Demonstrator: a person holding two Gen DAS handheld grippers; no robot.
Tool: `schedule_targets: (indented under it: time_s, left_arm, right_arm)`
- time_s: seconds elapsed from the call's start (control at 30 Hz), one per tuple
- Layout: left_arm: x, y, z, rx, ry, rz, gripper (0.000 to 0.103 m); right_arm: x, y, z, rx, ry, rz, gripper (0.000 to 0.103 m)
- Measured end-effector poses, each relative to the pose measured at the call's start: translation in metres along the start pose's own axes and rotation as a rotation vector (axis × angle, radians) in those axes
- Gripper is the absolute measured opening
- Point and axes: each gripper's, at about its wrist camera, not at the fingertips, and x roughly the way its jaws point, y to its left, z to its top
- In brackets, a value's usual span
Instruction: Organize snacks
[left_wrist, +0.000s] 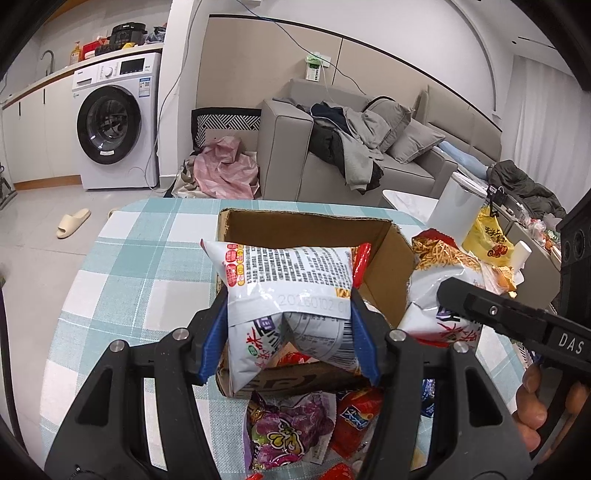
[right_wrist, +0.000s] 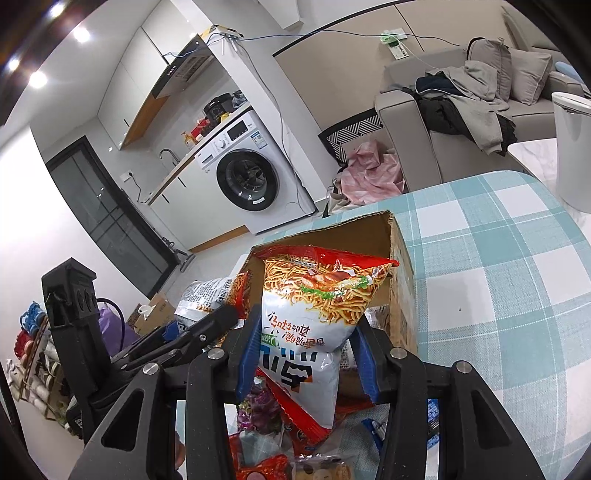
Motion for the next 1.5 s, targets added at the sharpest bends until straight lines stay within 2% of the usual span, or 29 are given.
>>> schedule_targets:
  time_s: [0.23, 0.53, 0.63, 0.73, 0.8, 0.83, 0.87, 0.9, 0.93, 1.0, 1.03, 1.07, 1.5]
  left_arm:
    - [0.008, 0.0, 0.003, 0.018, -0.003, 0.014, 0.056]
    - [0.014, 0.004, 0.006, -0.012, 0.009, 0.015, 0.057]
    - [0.017, 0.005, 0.008, -0.02, 0.018, 0.025, 0.057]
    - [0.018, 0.004, 0.011, -0.013, 0.032, 0.037, 0.057]
    - [0.015, 0.003, 0.012, -0.002, 0.032, 0.039, 0.06]
    - [0.011, 0.003, 0.011, 0.003, 0.021, 0.035, 0.065]
    - [0.006, 0.003, 0.011, 0.006, 0.009, 0.027, 0.075]
    - [-0.001, 0.003, 0.009, 0.01, -0.006, 0.023, 0.08]
    - [-0.006, 0.003, 0.008, 0.011, -0.015, 0.024, 0.087]
    - [-0.019, 0.004, 0.005, 0.016, -0.027, 0.024, 0.088]
    - [-0.025, 0.003, 0.003, 0.018, -0.029, 0.025, 0.092]
    - [-0.031, 0.004, 0.0, 0.02, -0.029, 0.029, 0.103]
    - [-0.1, 0.012, -0.048, 0.084, -0.06, 0.061, 0.102]
  right_arm:
    - [0.007, -0.001, 0.004, 0.008, -0.003, -0.009, 0.045]
    - [0.017, -0.005, 0.008, 0.029, 0.004, -0.029, 0.046]
    - [0.018, -0.005, 0.012, 0.025, 0.0, -0.072, 0.048]
    - [0.015, -0.005, 0.014, 0.014, 0.001, -0.064, 0.051]
    - [0.01, -0.003, 0.013, -0.009, -0.001, -0.062, 0.058]
    - [0.007, -0.002, 0.013, -0.019, -0.001, -0.067, 0.063]
    - [0.002, -0.001, 0.011, -0.034, -0.005, -0.067, 0.076]
    - [-0.003, 0.0, 0.009, -0.045, -0.008, -0.065, 0.085]
    - [-0.008, 0.001, 0.007, -0.064, -0.01, -0.063, 0.088]
    - [-0.017, 0.003, 0.003, -0.092, -0.007, -0.074, 0.099]
    - [-0.022, 0.004, -0.001, -0.111, -0.008, -0.081, 0.101]
    - [-0.025, 0.006, -0.003, -0.124, -0.007, -0.087, 0.102]
    - [-0.049, 0.025, -0.049, -0.239, 0.04, -0.087, 0.103]
